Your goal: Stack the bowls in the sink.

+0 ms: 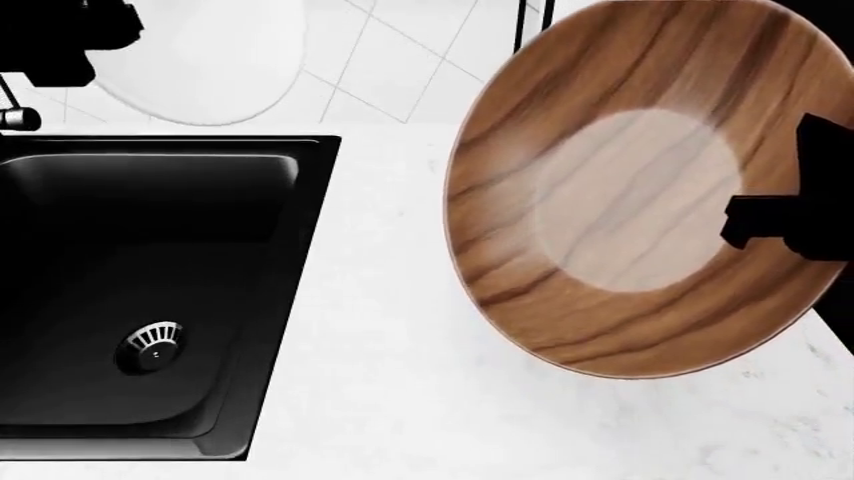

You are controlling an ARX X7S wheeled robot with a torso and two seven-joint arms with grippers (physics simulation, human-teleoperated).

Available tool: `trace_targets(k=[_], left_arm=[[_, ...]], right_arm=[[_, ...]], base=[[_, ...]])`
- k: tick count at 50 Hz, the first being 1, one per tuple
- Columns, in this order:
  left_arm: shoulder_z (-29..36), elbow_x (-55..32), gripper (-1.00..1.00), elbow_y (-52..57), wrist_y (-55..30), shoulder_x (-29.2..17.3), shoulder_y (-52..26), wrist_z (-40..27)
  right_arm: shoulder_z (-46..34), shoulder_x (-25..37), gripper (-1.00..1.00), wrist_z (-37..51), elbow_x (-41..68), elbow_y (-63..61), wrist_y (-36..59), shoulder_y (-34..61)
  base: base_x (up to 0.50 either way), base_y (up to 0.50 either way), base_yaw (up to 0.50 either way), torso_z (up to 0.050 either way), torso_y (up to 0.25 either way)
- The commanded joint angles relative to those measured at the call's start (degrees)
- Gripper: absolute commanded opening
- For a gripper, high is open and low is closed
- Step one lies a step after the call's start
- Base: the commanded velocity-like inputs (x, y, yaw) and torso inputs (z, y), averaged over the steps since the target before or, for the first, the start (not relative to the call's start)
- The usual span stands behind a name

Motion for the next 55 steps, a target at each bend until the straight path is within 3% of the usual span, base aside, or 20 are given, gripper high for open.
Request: trace_targets(k=[1, 11, 55], left_arm=[[-0.96, 0.74, -1.00, 0.80, -0.14, -1.60, -0.08, 0.12], [-1.65, 0.32, -1.00, 1.56, -0.41, -2.53, -0.13, -0.06], [-3.19, -0.37, -1.00, 2.37, -1.76, -4.15, 1.16, -0.47]], right_arm=[[0.84, -0.14, -1.00, -0.32, -1.33, -0.09, 0.38, 0.94], [0.65, -0.41, -1.00, -0.23, -1.67, -0.07, 1.71, 0.88], [1.47, 0.02, -1.00, -1.78, -2.45, -0.67, 0.62, -0.79]], base=[[0.00, 0.00, 0.00, 0.000, 0.000], [0.00, 0.07, 0.00, 0.000, 0.001], [0.00, 0.50, 0.00, 0.000, 0.001]])
